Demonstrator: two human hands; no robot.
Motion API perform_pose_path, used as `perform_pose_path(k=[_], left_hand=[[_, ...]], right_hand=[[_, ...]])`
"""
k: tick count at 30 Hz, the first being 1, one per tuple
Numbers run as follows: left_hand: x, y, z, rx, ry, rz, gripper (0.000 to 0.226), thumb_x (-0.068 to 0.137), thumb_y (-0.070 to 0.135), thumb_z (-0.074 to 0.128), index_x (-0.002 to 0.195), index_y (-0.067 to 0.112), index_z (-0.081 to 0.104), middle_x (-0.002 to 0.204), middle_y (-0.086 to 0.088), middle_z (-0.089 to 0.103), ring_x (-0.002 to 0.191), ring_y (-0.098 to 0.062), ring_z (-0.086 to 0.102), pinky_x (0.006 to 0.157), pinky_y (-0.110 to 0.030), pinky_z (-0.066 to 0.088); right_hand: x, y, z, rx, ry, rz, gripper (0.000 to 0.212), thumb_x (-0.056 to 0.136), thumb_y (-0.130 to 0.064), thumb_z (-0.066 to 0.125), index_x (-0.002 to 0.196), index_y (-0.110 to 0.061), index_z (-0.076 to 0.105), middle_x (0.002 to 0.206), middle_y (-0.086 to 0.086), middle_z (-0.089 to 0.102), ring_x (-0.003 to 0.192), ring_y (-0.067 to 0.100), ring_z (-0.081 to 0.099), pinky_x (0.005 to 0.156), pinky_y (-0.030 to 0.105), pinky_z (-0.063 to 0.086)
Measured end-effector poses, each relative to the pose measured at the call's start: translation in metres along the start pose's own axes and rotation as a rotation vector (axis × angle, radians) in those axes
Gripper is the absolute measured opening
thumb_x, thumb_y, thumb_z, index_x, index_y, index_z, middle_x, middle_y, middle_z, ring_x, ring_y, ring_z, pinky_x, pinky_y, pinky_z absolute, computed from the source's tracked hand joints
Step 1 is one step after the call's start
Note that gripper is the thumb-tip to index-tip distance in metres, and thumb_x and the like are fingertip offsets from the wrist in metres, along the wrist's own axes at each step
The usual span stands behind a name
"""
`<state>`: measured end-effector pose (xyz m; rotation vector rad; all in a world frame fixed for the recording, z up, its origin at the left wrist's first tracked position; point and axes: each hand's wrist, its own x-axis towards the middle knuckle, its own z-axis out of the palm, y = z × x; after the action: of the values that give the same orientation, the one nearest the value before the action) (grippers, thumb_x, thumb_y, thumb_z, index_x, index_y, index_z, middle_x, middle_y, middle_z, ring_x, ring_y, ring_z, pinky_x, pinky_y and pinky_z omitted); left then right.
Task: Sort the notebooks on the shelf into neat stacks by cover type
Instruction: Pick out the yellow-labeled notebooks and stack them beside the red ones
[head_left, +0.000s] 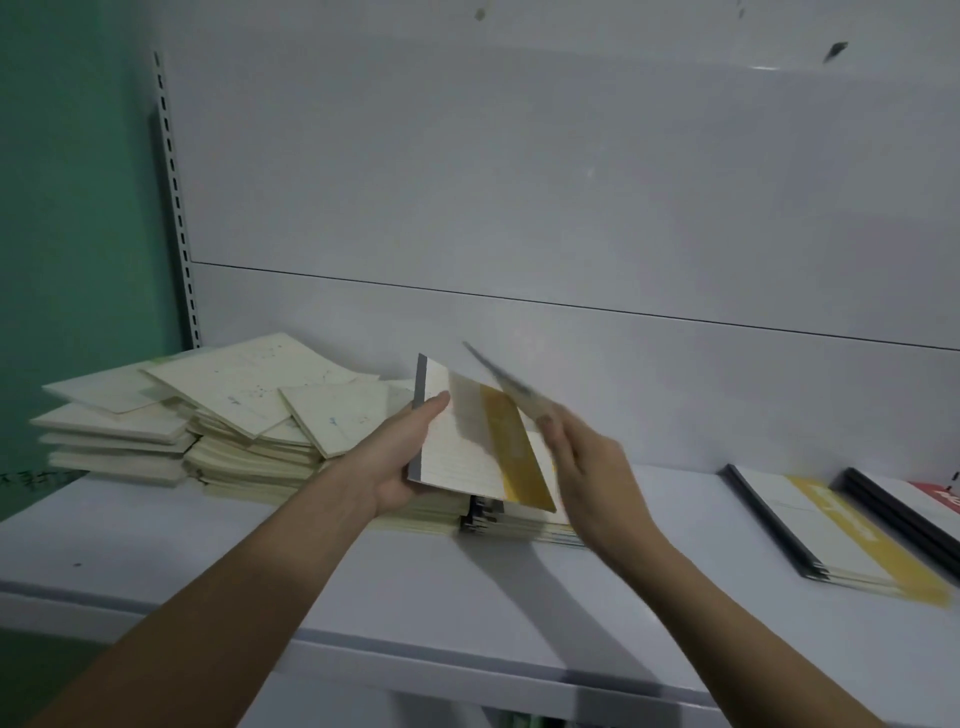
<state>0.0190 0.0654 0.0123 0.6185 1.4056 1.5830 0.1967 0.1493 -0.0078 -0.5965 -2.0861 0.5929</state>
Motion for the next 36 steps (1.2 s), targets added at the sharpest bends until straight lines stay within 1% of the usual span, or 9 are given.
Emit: perform_pose_path(k=[3, 7, 10, 14, 19, 22, 27, 31, 36], left_hand=[[0.004, 0.001, 0.004, -0.097, -0.095, -0.030, 0.054, 0.088, 0.058, 0.058, 0.119, 0.014, 0.067, 0.098, -0.011, 0.073, 0.085, -0.028, 0.070, 0.073, -0.040, 0.056], [0.001, 0.000, 0.002, -0.194, -0.072, -0.014, 0.052, 0.091, 0.051, 0.057, 0.120, 0.008, 0.063, 0.104, -0.016, 0.073, 0.086, -0.032, 0.071, 0.066, -0.041, 0.057], [0.001, -0.003, -0.001, -0.086, 0.046, 0.056, 0.030, 0.097, 0.016, 0.055, 0.128, 0.015, 0.055, 0.101, -0.010, 0.071, 0.084, -0.027, 0.068, 0.065, -0.039, 0.056], [0.002, 0.006, -0.011, -0.073, 0.088, 0.116, 0.030, 0.098, 0.003, 0.049, 0.122, 0.020, 0.052, 0.108, -0.006, 0.066, 0.091, -0.024, 0.064, 0.070, -0.039, 0.053], [0.012, 0.010, -0.021, 0.035, 0.110, 0.126, 0.036, 0.099, 0.004, 0.049, 0.131, 0.022, 0.049, 0.123, -0.010, 0.064, 0.104, -0.031, 0.064, 0.078, -0.044, 0.054], [0.015, 0.005, -0.024, 0.042, 0.115, 0.114, 0.033, 0.100, 0.004, 0.047, 0.128, 0.022, 0.050, 0.116, -0.009, 0.066, 0.098, -0.029, 0.064, 0.074, -0.042, 0.054], [0.021, 0.011, -0.030, -0.047, 0.134, 0.112, 0.029, 0.099, 0.002, 0.047, 0.121, 0.021, 0.050, 0.100, -0.007, 0.066, 0.087, -0.027, 0.064, 0.068, -0.042, 0.052], [0.023, 0.014, -0.028, -0.036, 0.119, 0.107, 0.027, 0.099, 0.002, 0.047, 0.120, 0.018, 0.051, 0.099, -0.007, 0.066, 0.086, -0.027, 0.064, 0.066, -0.041, 0.052], [0.026, 0.004, -0.007, 0.015, 0.066, 0.091, 0.028, 0.100, 0.003, 0.047, 0.123, 0.018, 0.050, 0.103, -0.007, 0.066, 0.088, -0.026, 0.064, 0.066, -0.039, 0.052]], right_hand=[[-0.005, -0.011, 0.015, -0.157, -0.217, -0.153, 0.042, 0.103, -0.042, 0.033, 0.143, -0.037, 0.044, 0.138, -0.020, 0.052, 0.114, 0.002, 0.052, 0.091, 0.022, 0.041], [-0.004, -0.008, 0.021, -0.190, -0.389, -0.172, 0.050, 0.100, -0.049, 0.031, 0.148, -0.036, 0.035, 0.154, -0.013, 0.035, 0.142, 0.003, 0.027, 0.113, 0.025, 0.029], [0.000, 0.001, 0.018, -0.026, -0.444, -0.059, 0.048, 0.098, -0.053, 0.034, 0.144, -0.038, 0.042, 0.149, -0.023, 0.037, 0.138, -0.006, 0.029, 0.112, 0.020, 0.026], [0.006, 0.032, 0.013, 0.052, -0.051, 0.216, 0.040, 0.103, -0.042, 0.033, 0.129, -0.026, 0.059, 0.128, -0.013, 0.059, 0.123, 0.008, 0.050, 0.097, 0.024, 0.035], [-0.006, 0.071, 0.021, -0.295, -0.522, 0.253, 0.059, 0.099, -0.058, 0.025, 0.148, -0.025, 0.036, 0.157, -0.004, 0.030, 0.148, 0.015, 0.017, 0.117, 0.035, 0.016], [-0.012, 0.069, 0.018, -0.397, -0.545, 0.161, 0.050, 0.101, -0.055, 0.027, 0.135, -0.023, 0.046, 0.146, 0.000, 0.041, 0.142, 0.018, 0.025, 0.104, 0.031, 0.021], [-0.020, 0.066, -0.001, -0.651, -0.603, 0.031, 0.055, 0.099, -0.055, 0.034, 0.143, -0.024, 0.041, 0.150, -0.005, 0.040, 0.138, 0.014, 0.034, 0.109, 0.034, 0.030], [-0.017, 0.071, -0.016, -0.240, -0.273, 0.261, 0.055, 0.098, -0.057, 0.026, 0.099, -0.016, 0.063, 0.099, 0.004, 0.068, 0.095, 0.026, 0.061, 0.082, 0.037, 0.045], [-0.001, 0.053, -0.030, 0.049, 0.251, 0.263, 0.048, 0.104, -0.038, 0.032, 0.078, -0.001, 0.043, 0.067, 0.003, 0.043, 0.063, 0.016, 0.037, 0.056, 0.030, 0.030]])
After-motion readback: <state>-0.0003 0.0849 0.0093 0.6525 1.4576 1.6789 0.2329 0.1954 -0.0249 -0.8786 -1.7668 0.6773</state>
